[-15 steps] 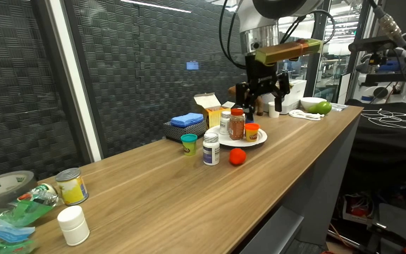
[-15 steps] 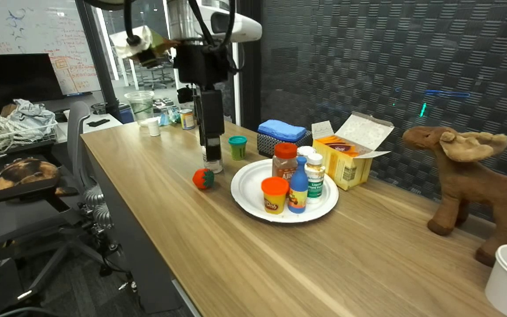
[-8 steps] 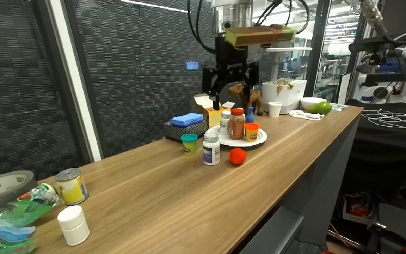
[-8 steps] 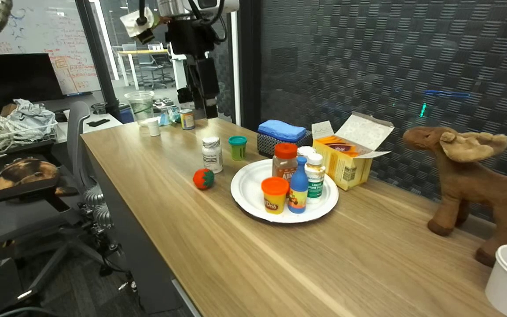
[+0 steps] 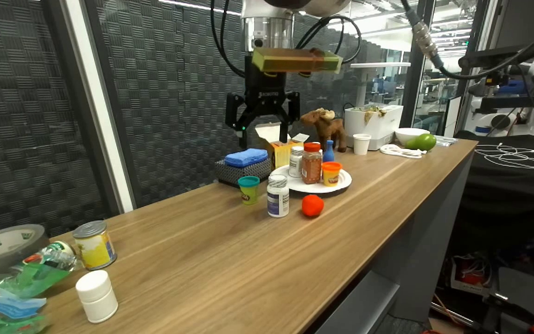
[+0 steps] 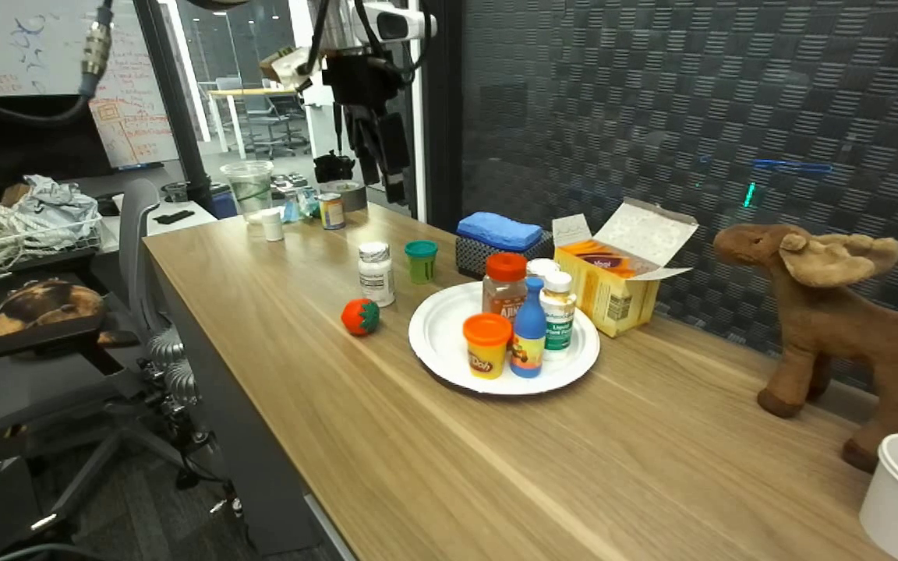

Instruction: Place the bottles and orange toy on the white plate

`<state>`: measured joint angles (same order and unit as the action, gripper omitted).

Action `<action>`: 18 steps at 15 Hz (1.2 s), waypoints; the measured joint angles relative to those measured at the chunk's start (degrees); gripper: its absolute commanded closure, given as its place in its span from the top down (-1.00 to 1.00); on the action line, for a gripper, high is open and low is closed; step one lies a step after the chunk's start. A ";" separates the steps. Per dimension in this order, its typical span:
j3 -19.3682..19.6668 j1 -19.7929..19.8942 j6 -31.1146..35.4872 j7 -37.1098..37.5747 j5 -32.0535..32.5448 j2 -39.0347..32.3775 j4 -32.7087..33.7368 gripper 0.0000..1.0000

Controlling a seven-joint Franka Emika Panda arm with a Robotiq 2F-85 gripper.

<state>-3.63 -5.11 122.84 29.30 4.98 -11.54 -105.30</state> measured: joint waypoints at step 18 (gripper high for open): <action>1.92 -0.56 -0.09 0.43 -1.83 -17.18 13.18 1.00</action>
<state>-1.70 -5.67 122.75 29.74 3.15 -28.72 -92.12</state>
